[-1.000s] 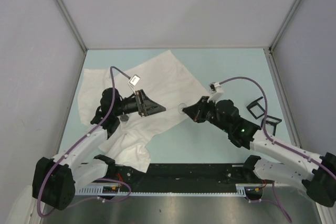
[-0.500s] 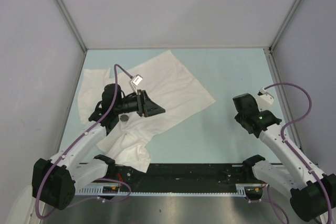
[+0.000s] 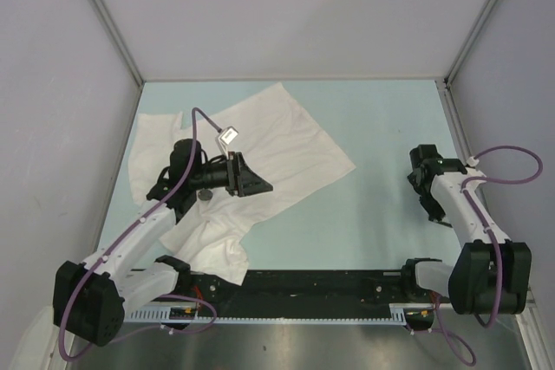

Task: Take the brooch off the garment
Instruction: Place the brooch in the brooch box.

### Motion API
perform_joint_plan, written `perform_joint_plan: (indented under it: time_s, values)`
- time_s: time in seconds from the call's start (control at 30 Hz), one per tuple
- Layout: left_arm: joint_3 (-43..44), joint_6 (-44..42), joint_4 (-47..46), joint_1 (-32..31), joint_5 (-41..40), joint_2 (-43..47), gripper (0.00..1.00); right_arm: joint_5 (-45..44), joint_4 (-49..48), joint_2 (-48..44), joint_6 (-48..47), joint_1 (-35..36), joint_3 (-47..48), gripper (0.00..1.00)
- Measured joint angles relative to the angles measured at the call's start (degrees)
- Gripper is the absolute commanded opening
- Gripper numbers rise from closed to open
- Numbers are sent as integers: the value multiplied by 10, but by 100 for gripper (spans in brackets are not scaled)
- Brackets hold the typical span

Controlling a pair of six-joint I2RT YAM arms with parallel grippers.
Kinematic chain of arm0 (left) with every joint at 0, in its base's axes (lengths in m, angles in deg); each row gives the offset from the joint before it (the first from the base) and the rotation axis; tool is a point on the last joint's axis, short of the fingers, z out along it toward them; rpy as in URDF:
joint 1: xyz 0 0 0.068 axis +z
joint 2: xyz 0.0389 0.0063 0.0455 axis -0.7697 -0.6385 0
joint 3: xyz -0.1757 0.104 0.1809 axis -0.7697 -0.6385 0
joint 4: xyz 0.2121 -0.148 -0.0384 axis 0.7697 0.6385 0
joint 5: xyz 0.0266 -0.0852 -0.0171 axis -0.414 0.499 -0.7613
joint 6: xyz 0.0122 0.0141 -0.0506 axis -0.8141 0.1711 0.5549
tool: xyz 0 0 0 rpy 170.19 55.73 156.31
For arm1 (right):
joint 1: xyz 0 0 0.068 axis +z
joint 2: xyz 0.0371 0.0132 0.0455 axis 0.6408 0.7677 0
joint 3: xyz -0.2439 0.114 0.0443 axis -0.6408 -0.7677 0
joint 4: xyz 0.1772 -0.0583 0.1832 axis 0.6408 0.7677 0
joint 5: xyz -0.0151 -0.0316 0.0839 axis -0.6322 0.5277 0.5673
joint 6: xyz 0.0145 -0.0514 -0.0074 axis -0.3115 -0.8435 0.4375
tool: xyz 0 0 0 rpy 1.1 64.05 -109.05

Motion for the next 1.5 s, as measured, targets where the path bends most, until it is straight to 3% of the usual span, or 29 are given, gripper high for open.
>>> perform_joint_plan:
  time_s: [0.37, 0.97, 1.5]
  values:
    - [0, 11, 0, -1, 21, -18, 62, -62, 6, 24, 16, -73, 2, 0]
    - [0, 35, -5, -1, 16, -29, 62, -68, -126, 129, -67, -76, 2, 0]
    - [0, 50, -17, -1, 5, -30, 62, -71, -147, 169, -77, -90, 2, 0]
